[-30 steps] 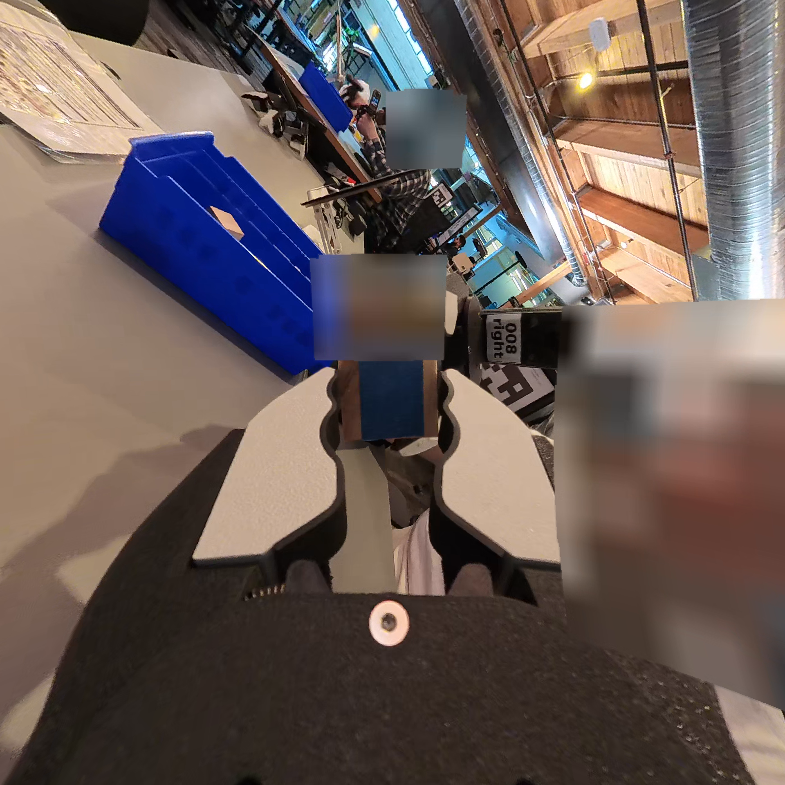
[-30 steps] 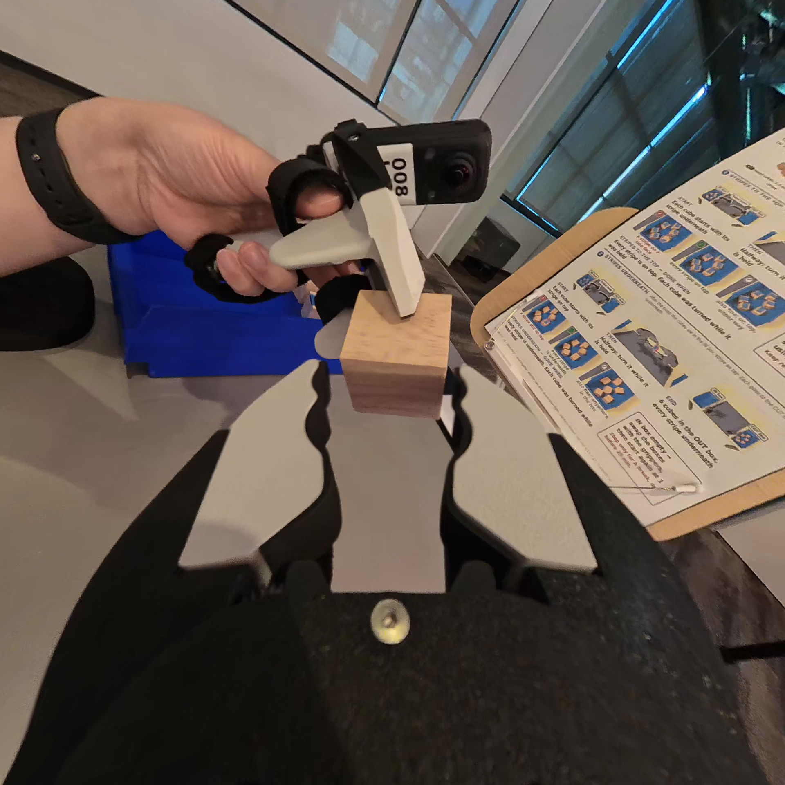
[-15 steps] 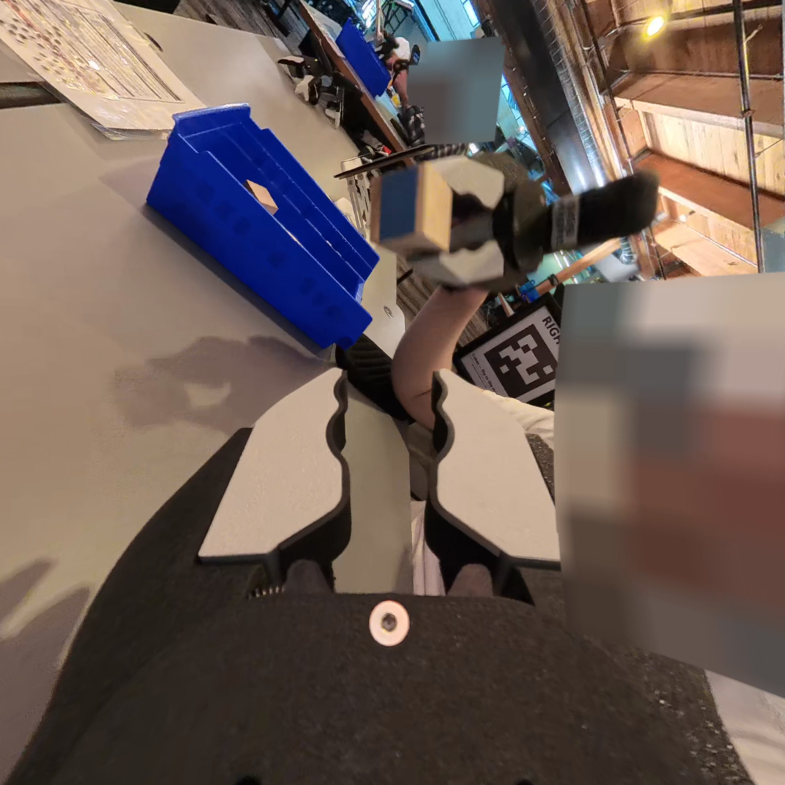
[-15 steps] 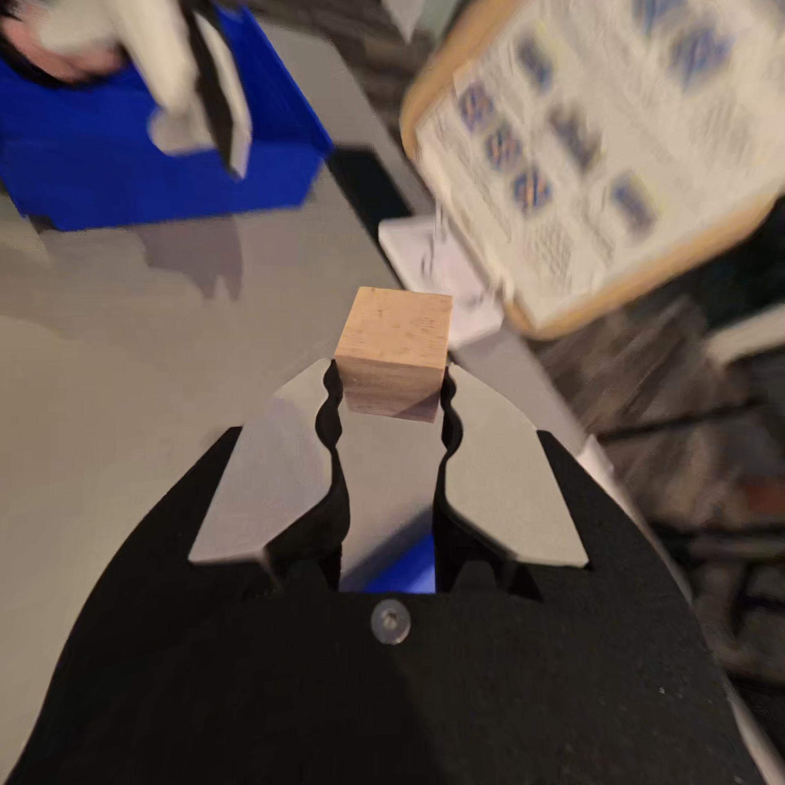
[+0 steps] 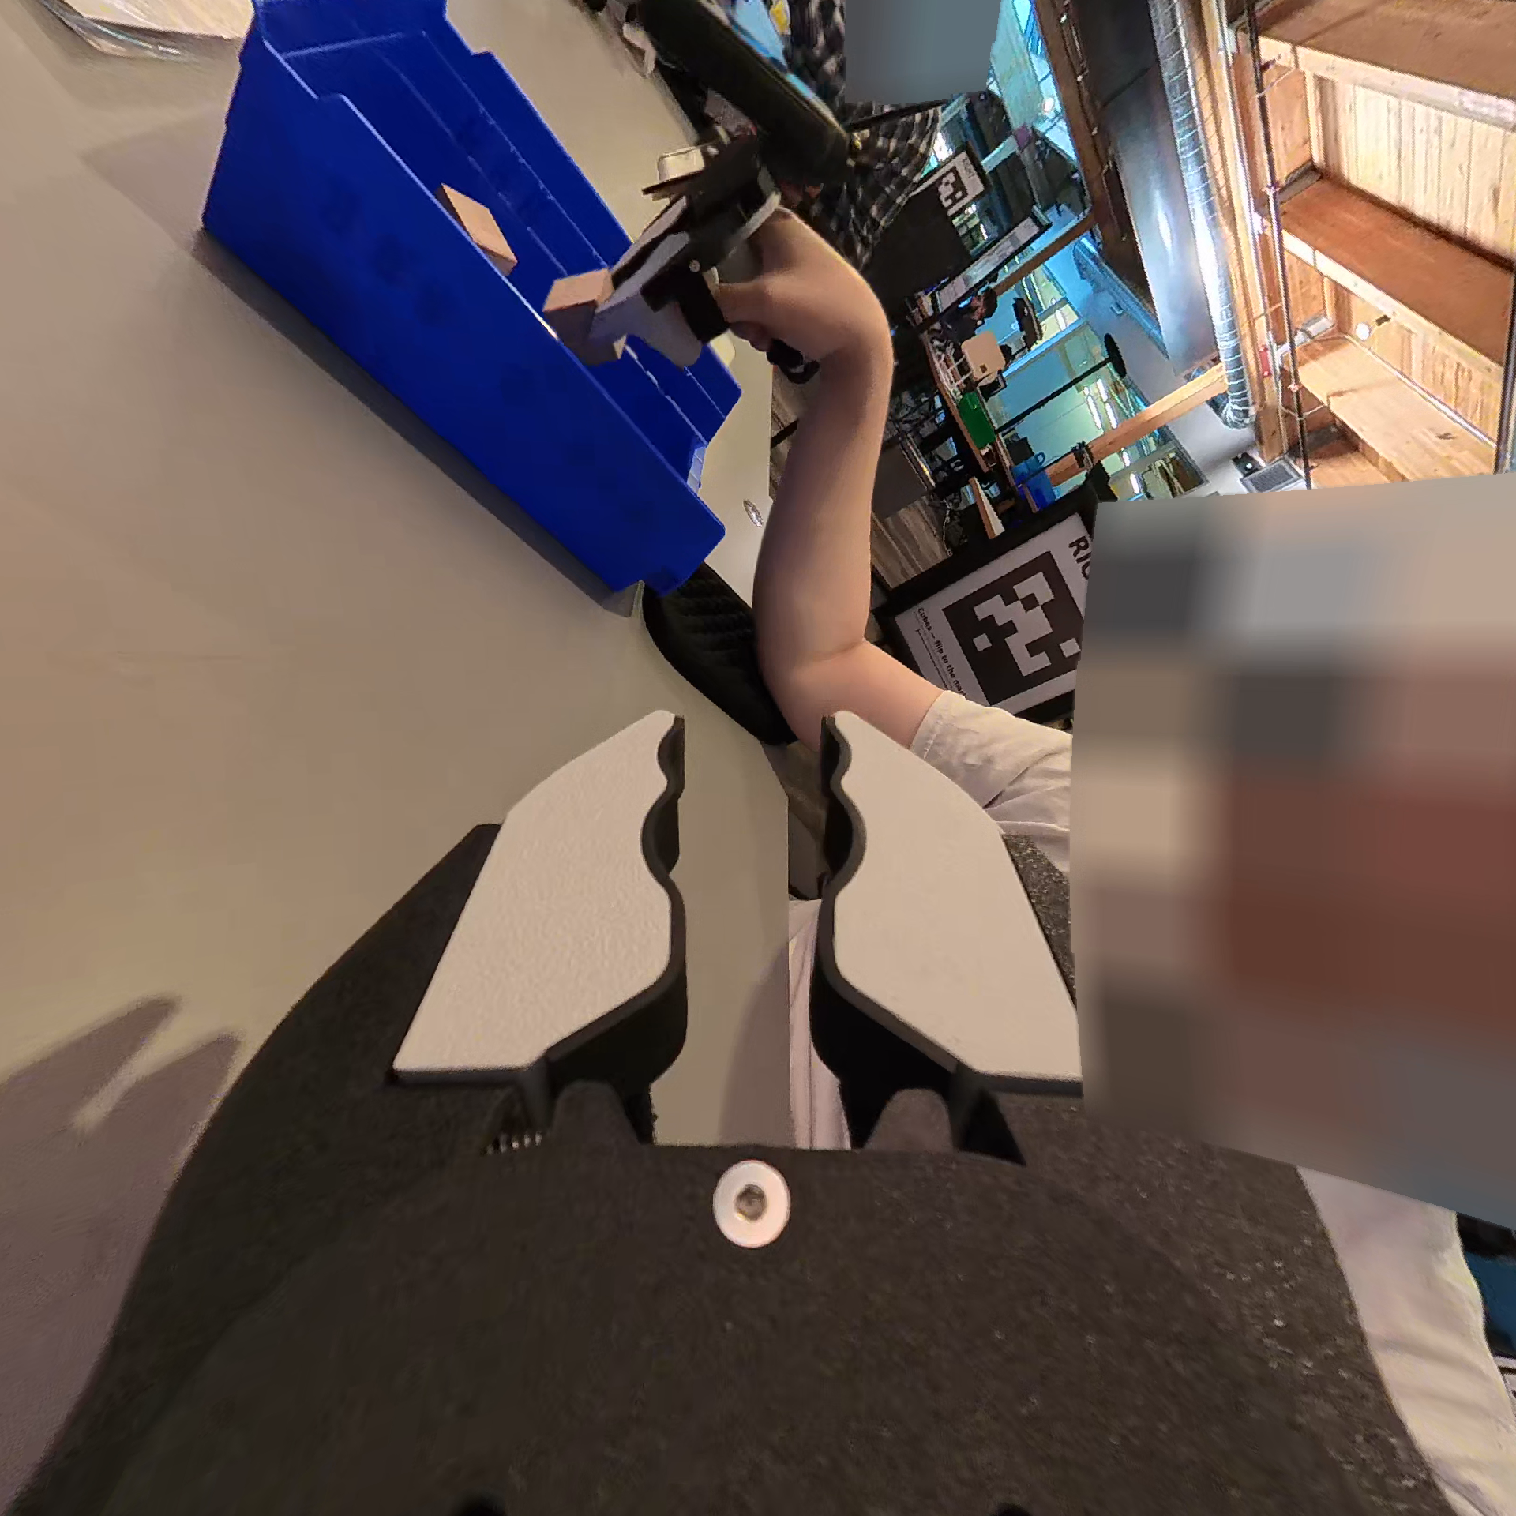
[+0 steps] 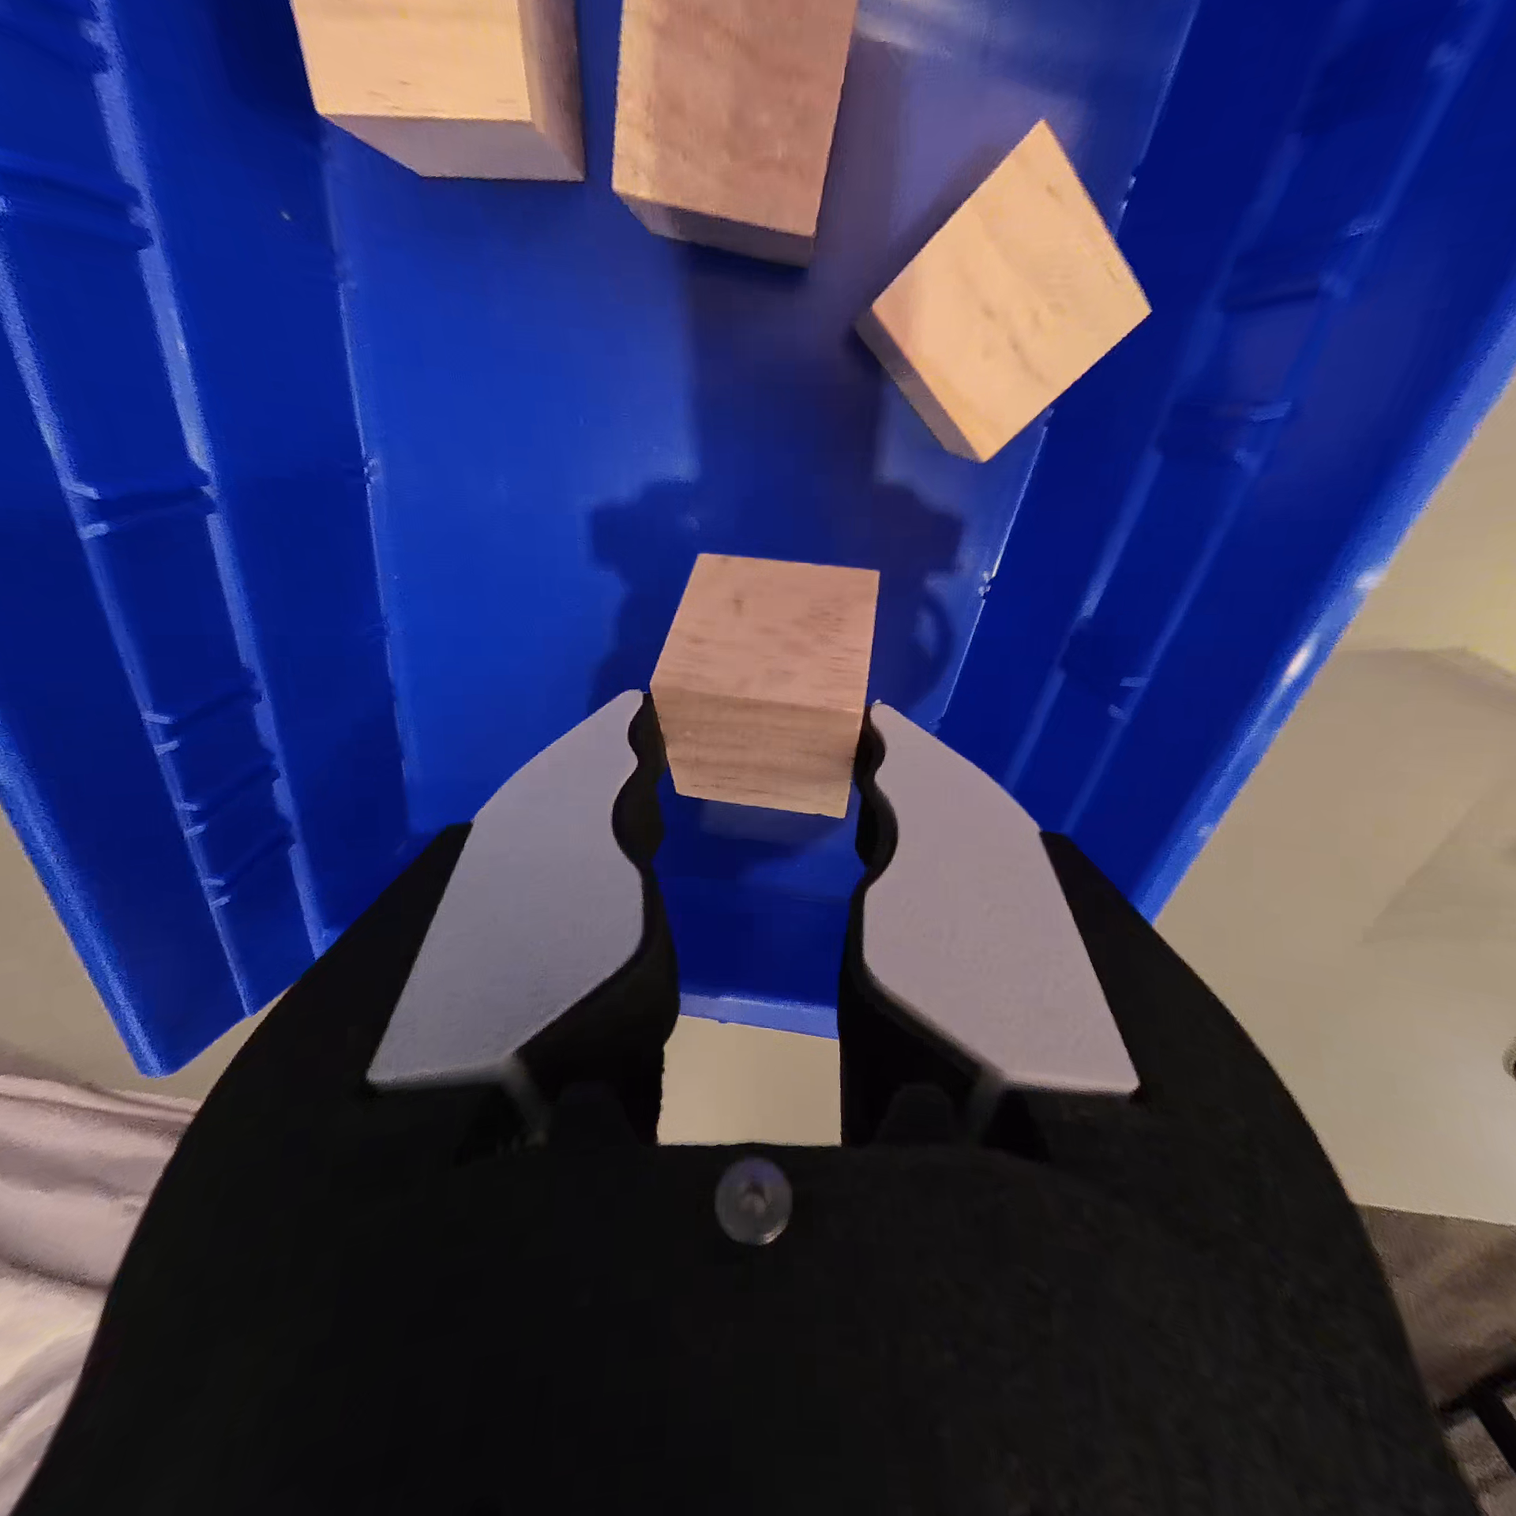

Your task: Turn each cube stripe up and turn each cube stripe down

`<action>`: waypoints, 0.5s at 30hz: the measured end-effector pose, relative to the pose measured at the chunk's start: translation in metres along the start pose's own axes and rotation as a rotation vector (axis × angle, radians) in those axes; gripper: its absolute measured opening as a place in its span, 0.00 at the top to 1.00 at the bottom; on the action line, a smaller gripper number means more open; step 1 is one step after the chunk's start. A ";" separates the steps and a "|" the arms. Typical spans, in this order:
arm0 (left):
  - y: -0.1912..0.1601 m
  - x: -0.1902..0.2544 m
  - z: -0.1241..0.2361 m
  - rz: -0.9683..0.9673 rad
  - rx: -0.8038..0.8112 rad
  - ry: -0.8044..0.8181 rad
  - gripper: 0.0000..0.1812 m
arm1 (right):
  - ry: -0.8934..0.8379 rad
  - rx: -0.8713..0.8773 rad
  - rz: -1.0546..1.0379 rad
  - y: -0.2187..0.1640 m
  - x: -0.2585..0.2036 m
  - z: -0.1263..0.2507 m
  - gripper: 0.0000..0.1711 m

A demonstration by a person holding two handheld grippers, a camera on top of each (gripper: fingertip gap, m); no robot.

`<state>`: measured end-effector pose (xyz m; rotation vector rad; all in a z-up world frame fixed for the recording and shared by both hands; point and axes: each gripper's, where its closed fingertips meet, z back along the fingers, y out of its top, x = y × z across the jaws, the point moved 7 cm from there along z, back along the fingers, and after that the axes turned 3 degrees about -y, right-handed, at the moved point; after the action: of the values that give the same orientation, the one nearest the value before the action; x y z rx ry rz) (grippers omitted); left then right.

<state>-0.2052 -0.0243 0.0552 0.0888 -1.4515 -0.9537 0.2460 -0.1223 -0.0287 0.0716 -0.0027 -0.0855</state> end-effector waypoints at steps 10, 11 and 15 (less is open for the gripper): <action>-0.003 0.003 -0.005 -0.004 -0.031 -0.001 0.83 | -0.094 -0.148 -0.012 0.006 0.009 -0.029 0.74; -0.003 0.004 -0.004 -0.008 -0.031 0.002 0.84 | -0.107 -0.153 -0.018 0.006 0.011 -0.031 0.74; -0.003 0.006 -0.004 -0.012 -0.031 0.001 0.84 | -0.129 -0.151 -0.017 0.008 0.017 -0.034 0.74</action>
<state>-0.2044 -0.0315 0.0581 0.0751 -1.4364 -0.9853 0.2637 -0.1134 -0.0624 -0.0848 -0.1246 -0.1073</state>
